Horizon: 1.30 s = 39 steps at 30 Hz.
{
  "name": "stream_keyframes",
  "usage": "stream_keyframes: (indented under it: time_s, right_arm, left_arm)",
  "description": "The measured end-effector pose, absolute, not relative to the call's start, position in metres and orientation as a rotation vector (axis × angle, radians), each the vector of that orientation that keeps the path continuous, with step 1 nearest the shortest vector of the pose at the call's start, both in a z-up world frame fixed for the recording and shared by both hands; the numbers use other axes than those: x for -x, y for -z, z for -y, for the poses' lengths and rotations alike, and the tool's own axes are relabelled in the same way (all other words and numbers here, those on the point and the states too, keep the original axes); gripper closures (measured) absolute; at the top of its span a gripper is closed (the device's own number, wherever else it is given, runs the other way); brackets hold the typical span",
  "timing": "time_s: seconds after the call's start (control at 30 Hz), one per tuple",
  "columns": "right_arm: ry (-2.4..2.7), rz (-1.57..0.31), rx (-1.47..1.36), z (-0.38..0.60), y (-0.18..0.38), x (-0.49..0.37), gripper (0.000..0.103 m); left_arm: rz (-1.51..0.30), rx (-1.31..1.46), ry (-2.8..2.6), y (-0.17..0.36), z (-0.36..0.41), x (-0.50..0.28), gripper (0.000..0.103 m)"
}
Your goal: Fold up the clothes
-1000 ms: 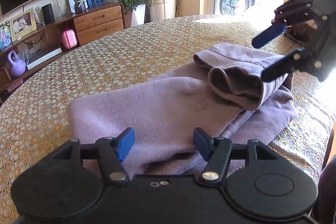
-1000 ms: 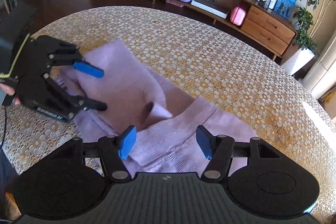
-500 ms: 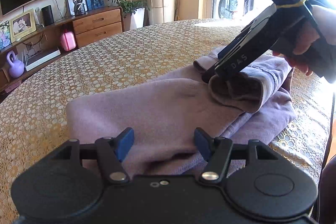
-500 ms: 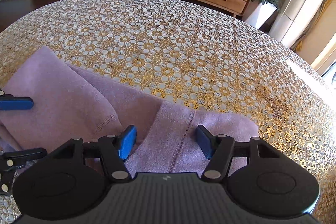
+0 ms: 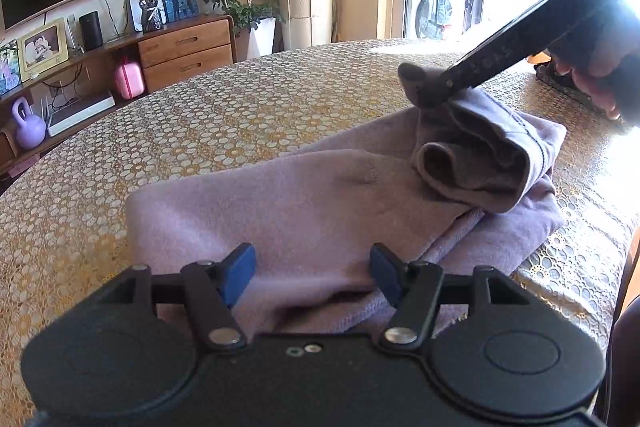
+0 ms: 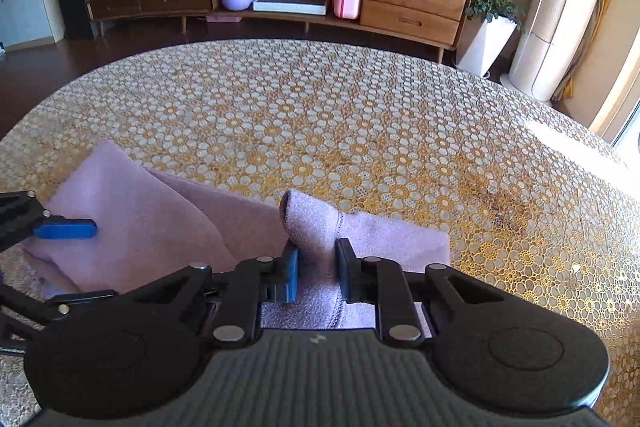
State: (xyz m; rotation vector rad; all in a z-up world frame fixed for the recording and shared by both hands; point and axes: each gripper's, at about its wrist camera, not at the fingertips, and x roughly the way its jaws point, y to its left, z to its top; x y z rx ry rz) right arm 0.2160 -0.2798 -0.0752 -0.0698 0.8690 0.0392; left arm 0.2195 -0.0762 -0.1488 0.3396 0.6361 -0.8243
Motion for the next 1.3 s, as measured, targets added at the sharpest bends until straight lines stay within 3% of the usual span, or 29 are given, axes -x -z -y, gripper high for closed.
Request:
stream_keyframes:
  time_s: [0.2,0.53,0.57,0.67,0.7,1.03,1.3]
  right_arm:
    - [-0.146,-0.871,0.077,0.265,0.061,-0.188,0.085]
    - [-0.187,-0.931,0.115,0.241,0.111,-0.192,0.082]
    - [-0.208,-0.920,0.116,0.243,0.107,-0.189,0.074]
    - [-0.270,-0.873,0.136,0.247,0.090,-0.174,0.029]
    - [-0.290,-0.856,0.167,0.247,0.086,-0.167,0.026]
    - [-0.369,-0.783,0.513,0.236,0.084,-0.113,0.026]
    - [-0.344,-0.771,0.708,0.229,0.117,-0.106,0.027]
  left_arm:
    - [-0.636,-0.342,0.817,0.148,0.077,-0.219,0.000]
    - [-0.640,-0.352,0.812,0.147,0.076,-0.218,0.000]
    - [-0.640,-0.353,0.813,0.147,0.076,-0.218,0.000]
    - [-0.643,-0.354,0.811,0.147,0.077,-0.219,0.000]
    - [-0.643,-0.355,0.811,0.147,0.077,-0.219,0.000]
    - [-0.651,-0.357,0.798,0.147,0.078,-0.218,0.000]
    - [-0.655,-0.360,0.794,0.146,0.080,-0.220,0.000]
